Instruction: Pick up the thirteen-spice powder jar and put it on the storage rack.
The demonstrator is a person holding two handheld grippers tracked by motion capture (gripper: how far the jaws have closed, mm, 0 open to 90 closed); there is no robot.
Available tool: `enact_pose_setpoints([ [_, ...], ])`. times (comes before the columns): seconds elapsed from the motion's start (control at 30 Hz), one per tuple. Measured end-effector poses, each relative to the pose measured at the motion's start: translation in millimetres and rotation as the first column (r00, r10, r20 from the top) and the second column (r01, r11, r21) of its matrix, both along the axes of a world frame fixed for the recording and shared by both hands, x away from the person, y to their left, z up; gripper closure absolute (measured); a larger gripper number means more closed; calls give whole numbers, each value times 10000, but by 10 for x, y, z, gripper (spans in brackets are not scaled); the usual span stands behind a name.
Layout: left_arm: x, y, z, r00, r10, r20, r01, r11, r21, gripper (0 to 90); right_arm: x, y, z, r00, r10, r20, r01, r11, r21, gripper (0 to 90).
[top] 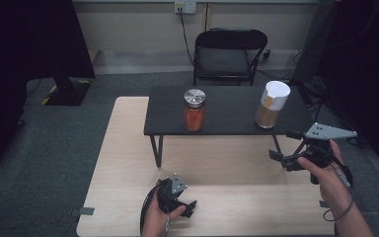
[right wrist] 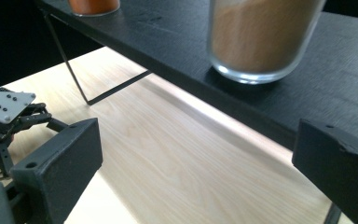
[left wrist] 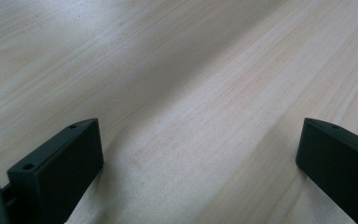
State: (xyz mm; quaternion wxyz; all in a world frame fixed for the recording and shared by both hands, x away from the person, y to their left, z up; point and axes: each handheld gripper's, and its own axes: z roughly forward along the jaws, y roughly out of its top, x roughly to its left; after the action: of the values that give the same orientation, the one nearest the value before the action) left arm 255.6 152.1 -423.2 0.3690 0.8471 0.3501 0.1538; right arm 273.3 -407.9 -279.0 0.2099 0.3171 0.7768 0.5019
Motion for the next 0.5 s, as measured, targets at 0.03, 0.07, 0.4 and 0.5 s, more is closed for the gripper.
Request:
enact_pose_setpoints([
  [0.03, 0, 0, 0, 10000, 0, 1, 0, 10000, -1, 0, -11, 0, -19, 10000, -17, 17, 17, 10000, 22, 6],
  [0.07, 0, 0, 0, 10000, -1, 1, 1, 10000, 0, 0, -19, 0, -35, 10000, -10, 25, 10, 10000, 20, 6],
  [0.4, 0, 0, -1, 10000, 2, 0, -2, 10000, -5, 0, -50, -23, -248, 9998, 66, -172, -63, 9998, 192, 7],
  [0.5, 0, 0, 0, 10000, 1, 0, -1, 10000, -3, 0, -62, -33, -314, 9998, 70, -164, -65, 9995, 307, 6],
])
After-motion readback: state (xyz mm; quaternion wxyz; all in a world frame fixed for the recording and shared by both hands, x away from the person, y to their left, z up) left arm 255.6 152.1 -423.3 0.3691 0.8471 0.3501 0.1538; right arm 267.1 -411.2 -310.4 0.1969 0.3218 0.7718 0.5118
